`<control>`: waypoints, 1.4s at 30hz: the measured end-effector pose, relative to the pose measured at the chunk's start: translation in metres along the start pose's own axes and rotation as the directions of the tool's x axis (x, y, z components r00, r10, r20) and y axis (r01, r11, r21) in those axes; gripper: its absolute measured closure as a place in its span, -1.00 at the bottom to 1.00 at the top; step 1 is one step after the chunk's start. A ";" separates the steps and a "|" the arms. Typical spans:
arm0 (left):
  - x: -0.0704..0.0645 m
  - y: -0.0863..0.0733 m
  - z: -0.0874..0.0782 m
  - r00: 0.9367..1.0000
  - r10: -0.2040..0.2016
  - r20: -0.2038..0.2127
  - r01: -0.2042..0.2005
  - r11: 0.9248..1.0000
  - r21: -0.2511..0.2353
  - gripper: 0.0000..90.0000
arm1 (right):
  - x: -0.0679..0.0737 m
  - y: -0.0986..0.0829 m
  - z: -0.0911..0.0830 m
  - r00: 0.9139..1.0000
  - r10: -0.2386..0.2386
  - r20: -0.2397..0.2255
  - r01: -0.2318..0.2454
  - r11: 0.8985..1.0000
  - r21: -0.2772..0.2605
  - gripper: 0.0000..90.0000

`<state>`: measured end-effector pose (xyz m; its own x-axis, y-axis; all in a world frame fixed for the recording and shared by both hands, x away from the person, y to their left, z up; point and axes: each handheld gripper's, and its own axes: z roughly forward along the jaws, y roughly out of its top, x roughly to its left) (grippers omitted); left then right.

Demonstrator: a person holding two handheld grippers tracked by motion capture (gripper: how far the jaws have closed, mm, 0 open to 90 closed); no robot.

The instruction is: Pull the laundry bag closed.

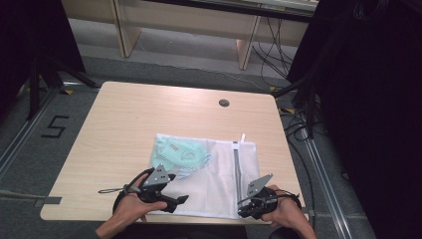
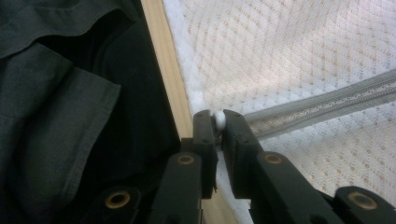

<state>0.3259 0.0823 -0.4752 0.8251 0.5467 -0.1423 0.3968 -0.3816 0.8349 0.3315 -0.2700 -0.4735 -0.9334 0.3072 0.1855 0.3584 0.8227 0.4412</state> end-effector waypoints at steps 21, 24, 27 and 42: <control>-0.037 0.012 0.044 0.991 0.092 0.097 -0.094 0.996 0.008 -0.62 | -0.006 0.008 -0.011 0.997 0.039 0.062 -0.034 0.996 -0.078 0.92; -0.048 0.012 0.058 0.988 0.122 0.095 -0.122 0.993 -0.012 -0.51 | -0.009 0.010 -0.014 0.997 0.038 0.071 -0.031 0.995 -0.095 0.92; -0.055 0.014 0.071 0.985 0.138 0.105 -0.138 0.990 -0.013 -0.43 | -0.012 0.012 -0.019 0.996 0.045 0.082 -0.036 0.993 -0.115 0.92; -0.075 0.019 0.120 0.961 0.249 0.116 -0.248 0.968 -0.025 0.15 | -0.017 0.016 -0.029 0.992 0.101 0.077 -0.085 0.979 -0.184 0.92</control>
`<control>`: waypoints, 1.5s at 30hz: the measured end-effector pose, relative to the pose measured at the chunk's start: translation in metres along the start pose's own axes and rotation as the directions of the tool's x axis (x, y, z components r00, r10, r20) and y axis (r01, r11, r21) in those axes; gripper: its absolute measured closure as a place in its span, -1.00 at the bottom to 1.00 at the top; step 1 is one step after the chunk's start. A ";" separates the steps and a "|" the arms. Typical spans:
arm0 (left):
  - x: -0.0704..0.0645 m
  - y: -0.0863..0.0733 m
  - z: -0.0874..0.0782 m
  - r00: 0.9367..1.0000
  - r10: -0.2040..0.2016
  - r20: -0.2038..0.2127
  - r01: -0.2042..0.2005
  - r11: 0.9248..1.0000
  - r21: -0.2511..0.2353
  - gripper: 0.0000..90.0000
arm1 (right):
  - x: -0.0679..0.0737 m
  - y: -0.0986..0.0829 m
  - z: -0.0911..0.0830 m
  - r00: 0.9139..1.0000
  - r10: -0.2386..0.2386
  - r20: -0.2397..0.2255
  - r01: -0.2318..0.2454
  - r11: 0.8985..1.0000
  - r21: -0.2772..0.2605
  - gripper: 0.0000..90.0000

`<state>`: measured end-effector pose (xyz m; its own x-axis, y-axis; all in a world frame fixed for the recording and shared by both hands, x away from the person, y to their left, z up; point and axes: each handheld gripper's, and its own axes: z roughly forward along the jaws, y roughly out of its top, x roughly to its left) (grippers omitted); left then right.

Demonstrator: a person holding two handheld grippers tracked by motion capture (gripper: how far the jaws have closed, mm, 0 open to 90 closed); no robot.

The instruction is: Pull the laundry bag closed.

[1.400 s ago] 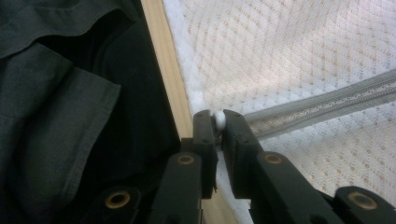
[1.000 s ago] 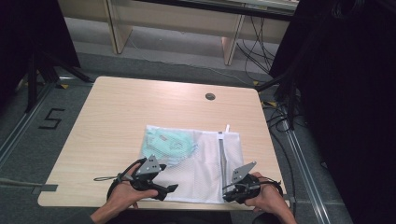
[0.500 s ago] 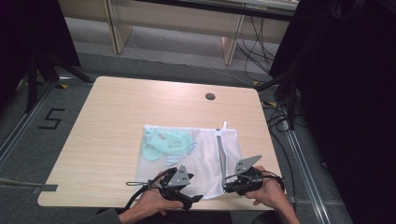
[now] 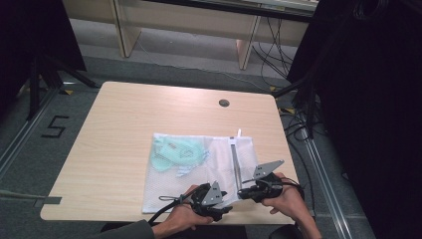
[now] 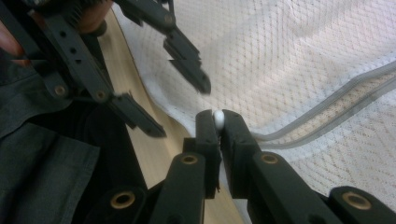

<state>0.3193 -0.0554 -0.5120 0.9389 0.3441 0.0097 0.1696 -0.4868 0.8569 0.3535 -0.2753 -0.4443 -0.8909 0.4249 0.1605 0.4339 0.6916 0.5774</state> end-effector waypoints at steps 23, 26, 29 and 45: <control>-0.008 0.011 0.017 0.996 0.093 -0.011 -0.093 0.996 0.014 0.83 | -0.001 -0.001 0.003 1.000 0.022 -0.002 -0.022 1.000 0.006 0.92; -0.009 0.011 0.016 0.993 0.117 -0.012 -0.117 0.993 0.018 0.83 | -0.002 -0.002 0.003 1.000 0.020 -0.005 -0.020 1.000 0.020 0.92; -0.008 0.011 0.016 0.992 0.127 -0.013 -0.127 0.992 0.019 0.90 | -0.002 -0.002 0.003 1.000 0.027 -0.007 -0.027 0.999 0.019 0.92; -0.008 0.009 0.015 0.990 0.137 0.011 -0.137 0.990 0.037 0.96 | -0.011 0.002 0.016 1.000 -0.019 -0.012 0.020 0.997 0.070 0.92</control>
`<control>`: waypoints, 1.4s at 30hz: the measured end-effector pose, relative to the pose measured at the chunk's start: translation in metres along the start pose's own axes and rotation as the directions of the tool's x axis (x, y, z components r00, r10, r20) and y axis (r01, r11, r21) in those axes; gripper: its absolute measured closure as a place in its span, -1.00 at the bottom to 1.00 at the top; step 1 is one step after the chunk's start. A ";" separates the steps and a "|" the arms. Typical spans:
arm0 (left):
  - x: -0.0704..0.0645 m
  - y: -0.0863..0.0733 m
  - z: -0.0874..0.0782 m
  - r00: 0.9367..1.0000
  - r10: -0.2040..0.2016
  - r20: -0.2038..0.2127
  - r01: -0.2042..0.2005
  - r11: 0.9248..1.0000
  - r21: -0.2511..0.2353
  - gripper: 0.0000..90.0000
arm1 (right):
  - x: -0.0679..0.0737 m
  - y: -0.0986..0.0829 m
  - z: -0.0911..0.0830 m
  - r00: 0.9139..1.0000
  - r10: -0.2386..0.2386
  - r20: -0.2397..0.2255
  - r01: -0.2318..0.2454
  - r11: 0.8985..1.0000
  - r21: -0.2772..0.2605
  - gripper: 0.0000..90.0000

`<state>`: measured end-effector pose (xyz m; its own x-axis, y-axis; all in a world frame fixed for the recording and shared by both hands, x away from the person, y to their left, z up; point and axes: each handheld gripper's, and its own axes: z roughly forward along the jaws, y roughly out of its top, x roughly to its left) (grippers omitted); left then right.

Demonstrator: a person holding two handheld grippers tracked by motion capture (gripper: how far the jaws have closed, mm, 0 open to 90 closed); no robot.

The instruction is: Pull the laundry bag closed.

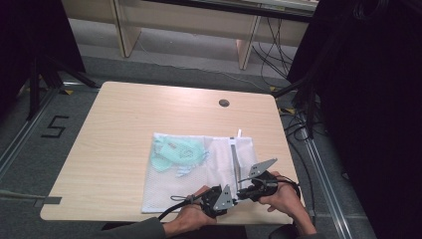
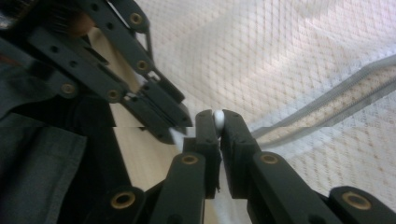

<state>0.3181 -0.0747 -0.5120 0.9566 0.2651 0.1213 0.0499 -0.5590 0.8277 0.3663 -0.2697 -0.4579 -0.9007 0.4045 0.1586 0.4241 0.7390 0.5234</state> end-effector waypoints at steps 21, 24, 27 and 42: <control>-0.002 -0.002 -0.001 0.999 -0.039 0.035 0.039 0.999 -0.003 0.96 | -0.011 -0.001 0.011 1.000 0.008 0.019 -0.008 0.999 0.033 0.92; -0.001 -0.003 -0.001 0.999 -0.035 0.038 0.035 0.999 0.004 0.96 | -0.014 0.000 0.012 0.999 0.000 0.033 -0.001 0.999 0.034 0.92; -0.001 -0.003 -0.002 0.998 -0.044 0.045 0.043 0.999 0.003 0.96 | -0.016 0.001 0.014 1.000 0.001 0.031 -0.002 0.999 0.034 0.92; 0.000 -0.004 -0.003 0.997 -0.058 0.049 0.057 0.998 0.014 0.96 | -0.029 0.008 0.018 0.998 -0.015 0.057 0.013 0.999 0.034 0.92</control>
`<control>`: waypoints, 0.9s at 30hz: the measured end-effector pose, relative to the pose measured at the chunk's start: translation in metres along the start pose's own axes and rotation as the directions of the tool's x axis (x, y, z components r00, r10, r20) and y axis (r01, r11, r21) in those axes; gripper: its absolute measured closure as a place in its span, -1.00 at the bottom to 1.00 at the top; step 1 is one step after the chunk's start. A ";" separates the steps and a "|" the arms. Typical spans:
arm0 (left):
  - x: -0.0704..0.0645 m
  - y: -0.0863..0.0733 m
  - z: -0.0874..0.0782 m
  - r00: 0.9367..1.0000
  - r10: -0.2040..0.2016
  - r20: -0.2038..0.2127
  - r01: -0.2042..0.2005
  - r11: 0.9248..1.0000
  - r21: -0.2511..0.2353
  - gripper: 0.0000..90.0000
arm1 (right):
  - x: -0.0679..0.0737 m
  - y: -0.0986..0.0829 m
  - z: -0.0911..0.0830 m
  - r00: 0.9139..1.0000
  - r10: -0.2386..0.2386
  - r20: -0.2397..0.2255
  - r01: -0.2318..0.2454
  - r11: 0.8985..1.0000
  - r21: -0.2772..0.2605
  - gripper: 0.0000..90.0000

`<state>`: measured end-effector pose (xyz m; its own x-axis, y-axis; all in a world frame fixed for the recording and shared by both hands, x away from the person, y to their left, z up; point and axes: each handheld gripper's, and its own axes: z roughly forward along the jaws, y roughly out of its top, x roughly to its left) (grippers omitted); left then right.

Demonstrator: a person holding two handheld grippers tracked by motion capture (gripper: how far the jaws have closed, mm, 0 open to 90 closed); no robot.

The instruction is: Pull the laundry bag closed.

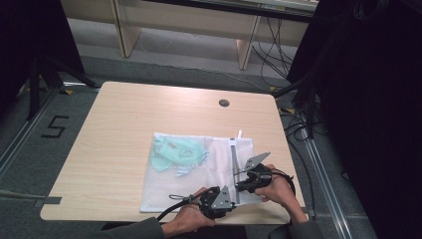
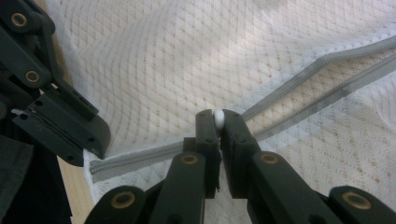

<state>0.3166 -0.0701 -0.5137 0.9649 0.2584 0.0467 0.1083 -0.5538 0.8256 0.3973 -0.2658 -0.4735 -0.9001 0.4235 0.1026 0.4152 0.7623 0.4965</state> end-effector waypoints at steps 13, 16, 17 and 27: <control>0.000 0.000 0.000 1.000 0.000 0.000 0.000 1.000 0.000 0.95 | -0.002 0.003 0.001 1.000 0.006 -0.005 -0.006 1.000 0.010 0.92; 0.000 0.000 0.000 1.000 -0.002 0.001 0.002 1.000 -0.003 0.95 | -0.002 0.003 0.001 1.000 0.013 -0.012 -0.013 1.000 0.016 0.92; 0.000 0.000 0.000 1.000 0.000 0.003 0.000 1.000 -0.001 0.95 | -0.002 0.004 0.001 1.000 0.005 -0.005 -0.005 1.000 0.010 0.92; 0.000 0.000 -0.001 1.000 -0.002 0.005 0.002 1.000 -0.003 0.96 | -0.004 0.005 0.002 1.000 0.006 0.000 -0.006 1.000 0.012 0.92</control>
<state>0.3164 -0.0696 -0.5135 0.9659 0.2554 0.0427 0.1090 -0.5506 0.8276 0.4028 -0.2629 -0.4730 -0.8977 0.4278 0.1057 0.4220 0.7657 0.4854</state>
